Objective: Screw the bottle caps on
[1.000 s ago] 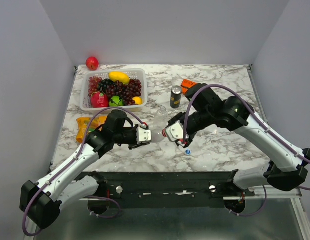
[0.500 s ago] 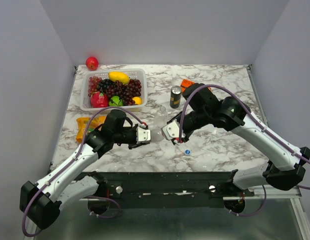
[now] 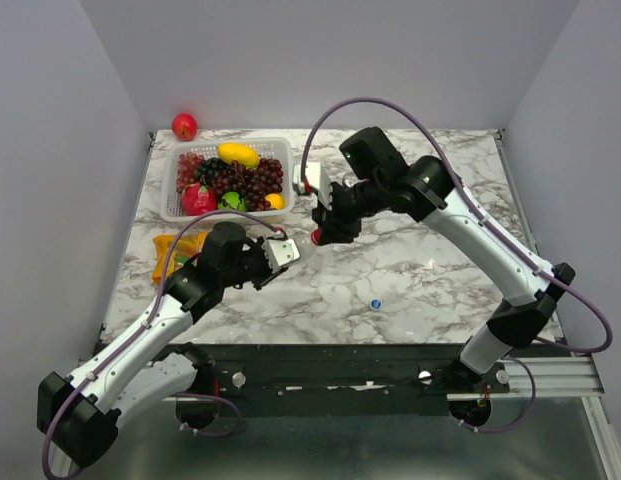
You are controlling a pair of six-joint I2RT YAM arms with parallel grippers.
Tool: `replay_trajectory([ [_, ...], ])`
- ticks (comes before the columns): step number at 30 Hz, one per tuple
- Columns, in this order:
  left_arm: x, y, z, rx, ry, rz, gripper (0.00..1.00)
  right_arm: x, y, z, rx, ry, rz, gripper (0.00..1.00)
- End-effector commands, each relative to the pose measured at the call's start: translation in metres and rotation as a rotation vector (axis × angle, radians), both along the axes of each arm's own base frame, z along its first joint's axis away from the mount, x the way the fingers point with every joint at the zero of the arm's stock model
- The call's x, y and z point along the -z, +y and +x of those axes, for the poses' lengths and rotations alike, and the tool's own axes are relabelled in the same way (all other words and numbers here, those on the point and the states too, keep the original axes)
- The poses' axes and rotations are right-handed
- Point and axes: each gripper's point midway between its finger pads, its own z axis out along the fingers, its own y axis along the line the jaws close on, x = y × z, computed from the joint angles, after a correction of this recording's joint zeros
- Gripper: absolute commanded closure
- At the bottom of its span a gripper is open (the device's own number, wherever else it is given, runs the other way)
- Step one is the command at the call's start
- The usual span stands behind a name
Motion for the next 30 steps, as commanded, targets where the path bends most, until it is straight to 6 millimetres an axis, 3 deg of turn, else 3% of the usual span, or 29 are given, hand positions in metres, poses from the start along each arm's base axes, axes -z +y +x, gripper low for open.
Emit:
replay_trajectory([
  [1,-0.084,0.007,0.053,-0.246,-0.266,-0.162,1.0,0.008,0.017,0.017,0.423,0.533,0.07,1.0],
  [2,-0.085,0.015,0.06,-0.295,-0.286,-0.137,1.0,0.014,0.021,0.013,0.501,0.725,0.057,1.0],
  [5,-0.085,0.024,0.068,-0.331,-0.321,-0.082,1.0,0.017,0.028,-0.003,0.445,0.888,0.052,1.0],
  [7,-0.077,0.026,0.066,-0.322,-0.312,-0.051,1.0,0.007,0.029,0.004,0.412,0.917,0.092,1.0],
  [8,-0.073,0.026,0.064,-0.312,-0.307,-0.038,1.0,-0.002,0.028,0.01,0.397,0.9,0.122,0.79],
  [9,-0.063,0.025,0.06,-0.284,-0.28,-0.009,1.0,-0.026,0.029,0.019,0.359,0.84,0.194,0.57],
  [11,-0.051,0.023,0.051,-0.235,-0.244,0.018,1.0,-0.058,0.018,0.04,0.295,0.697,0.302,0.26],
  [12,-0.04,0.019,0.042,-0.176,-0.213,0.041,1.0,-0.083,0.01,0.043,0.26,0.603,0.358,0.21],
  [15,-0.025,0.014,0.023,-0.082,-0.144,0.062,1.0,-0.093,-0.013,0.045,0.149,0.37,0.375,0.17],
  [16,-0.022,0.007,0.014,-0.012,-0.128,0.055,1.0,-0.09,-0.022,0.029,0.099,0.343,0.358,0.17],
  [18,-0.022,0.003,0.007,0.034,-0.105,0.048,1.0,-0.079,-0.031,0.022,0.037,0.25,0.341,0.16],
  [19,-0.025,-0.003,0.0,0.065,-0.079,0.017,1.0,-0.059,-0.033,0.024,0.046,0.249,0.313,0.15],
  [20,-0.028,-0.007,-0.004,0.086,-0.068,-0.002,1.0,-0.064,-0.04,0.013,0.035,0.209,0.328,0.14],
  [23,-0.042,-0.02,-0.025,0.208,-0.032,-0.068,1.0,-0.054,-0.043,0.004,0.003,0.087,0.349,0.11],
  [26,-0.055,-0.029,-0.031,0.236,0.006,-0.126,1.0,-0.053,-0.037,-0.007,-0.061,0.024,0.369,0.1],
  [30,-0.069,-0.036,-0.03,0.254,-0.002,-0.17,1.0,-0.058,-0.027,-0.009,-0.062,0.066,0.41,0.11],
])
